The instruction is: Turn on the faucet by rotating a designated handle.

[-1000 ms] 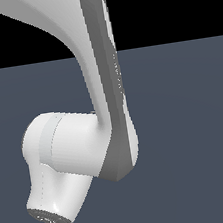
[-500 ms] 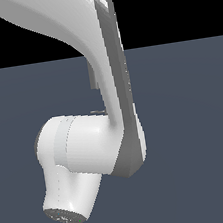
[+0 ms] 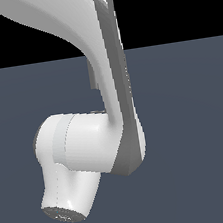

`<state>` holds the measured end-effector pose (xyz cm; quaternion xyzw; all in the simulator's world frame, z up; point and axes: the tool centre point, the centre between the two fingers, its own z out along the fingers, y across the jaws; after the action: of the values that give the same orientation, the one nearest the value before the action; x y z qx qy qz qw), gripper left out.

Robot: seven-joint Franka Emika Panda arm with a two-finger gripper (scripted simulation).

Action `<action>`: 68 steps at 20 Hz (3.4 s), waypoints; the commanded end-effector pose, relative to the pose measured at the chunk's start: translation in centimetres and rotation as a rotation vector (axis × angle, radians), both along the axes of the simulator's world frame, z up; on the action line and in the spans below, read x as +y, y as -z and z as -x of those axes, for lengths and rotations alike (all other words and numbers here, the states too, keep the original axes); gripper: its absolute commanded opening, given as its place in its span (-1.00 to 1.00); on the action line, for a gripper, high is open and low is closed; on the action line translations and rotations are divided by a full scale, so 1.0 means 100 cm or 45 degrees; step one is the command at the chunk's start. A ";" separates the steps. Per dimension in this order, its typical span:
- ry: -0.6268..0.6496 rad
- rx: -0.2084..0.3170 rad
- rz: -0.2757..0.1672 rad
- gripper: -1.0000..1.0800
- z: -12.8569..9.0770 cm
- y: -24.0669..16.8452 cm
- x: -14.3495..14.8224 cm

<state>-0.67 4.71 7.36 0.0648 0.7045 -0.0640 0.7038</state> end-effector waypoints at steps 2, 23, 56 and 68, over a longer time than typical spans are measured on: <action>0.000 -0.002 0.000 -1.00 -0.001 -0.012 0.004; 0.001 0.001 0.000 -1.00 0.001 -0.073 -0.004; -0.032 -0.016 -0.029 -1.00 0.013 -0.073 -0.052; -0.005 -0.004 -0.005 -1.00 0.017 -0.035 -0.092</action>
<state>-1.85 -2.98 12.98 0.0787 0.6900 -0.0614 0.7169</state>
